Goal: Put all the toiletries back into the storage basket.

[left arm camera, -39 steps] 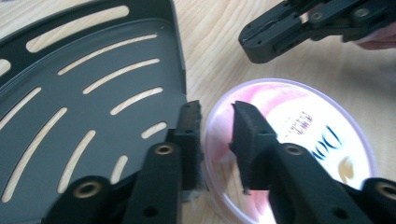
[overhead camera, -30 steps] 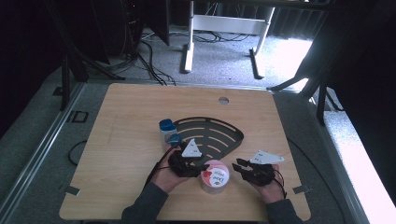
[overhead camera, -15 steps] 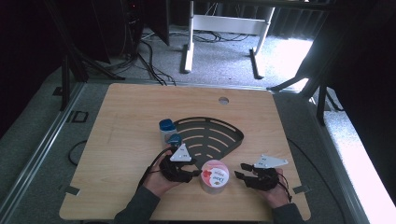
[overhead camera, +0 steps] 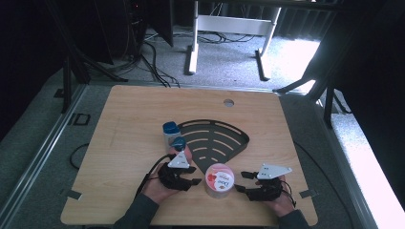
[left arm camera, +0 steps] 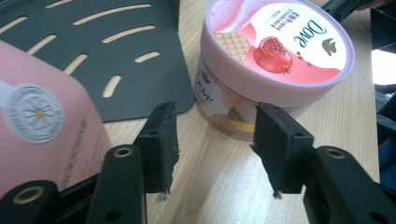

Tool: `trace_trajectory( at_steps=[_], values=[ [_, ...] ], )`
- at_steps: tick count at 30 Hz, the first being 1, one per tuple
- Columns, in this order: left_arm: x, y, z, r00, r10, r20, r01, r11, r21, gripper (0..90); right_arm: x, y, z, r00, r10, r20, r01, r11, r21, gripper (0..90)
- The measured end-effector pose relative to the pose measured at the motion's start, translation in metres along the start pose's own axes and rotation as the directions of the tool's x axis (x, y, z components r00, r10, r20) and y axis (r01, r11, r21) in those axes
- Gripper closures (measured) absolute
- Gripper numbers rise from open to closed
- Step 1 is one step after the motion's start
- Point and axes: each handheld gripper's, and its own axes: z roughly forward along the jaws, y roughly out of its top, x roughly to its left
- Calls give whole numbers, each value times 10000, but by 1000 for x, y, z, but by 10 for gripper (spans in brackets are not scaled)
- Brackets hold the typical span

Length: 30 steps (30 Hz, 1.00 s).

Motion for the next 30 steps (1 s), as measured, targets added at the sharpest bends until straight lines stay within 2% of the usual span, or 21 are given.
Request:
trace_trajectory(
  at_steps=[6, 12, 22, 30],
  values=[
    [-5, 0, 6, 9989, 331, 318, -330, 9995, -32, 474, 2, -1, 2, 9991, -192, -367, 191, 9998, -23, 384],
    [-10, 0, 10, 9980, 520, 366, -518, 9986, -72, 461, 7, 1, 5, 9965, -521, -652, 521, 9986, -17, 378],
    [-16, 0, 18, 9951, 870, 479, -875, 9961, 93, 414, 11, 1, 9, 9939, -765, -795, 771, 9970, 47, 353],
    [-19, 0, 21, 9929, 1015, 623, -1016, 9948, -19, 384, 12, 2, 15, 9925, -784, -941, 799, 9967, 120, 317]
  ],
)
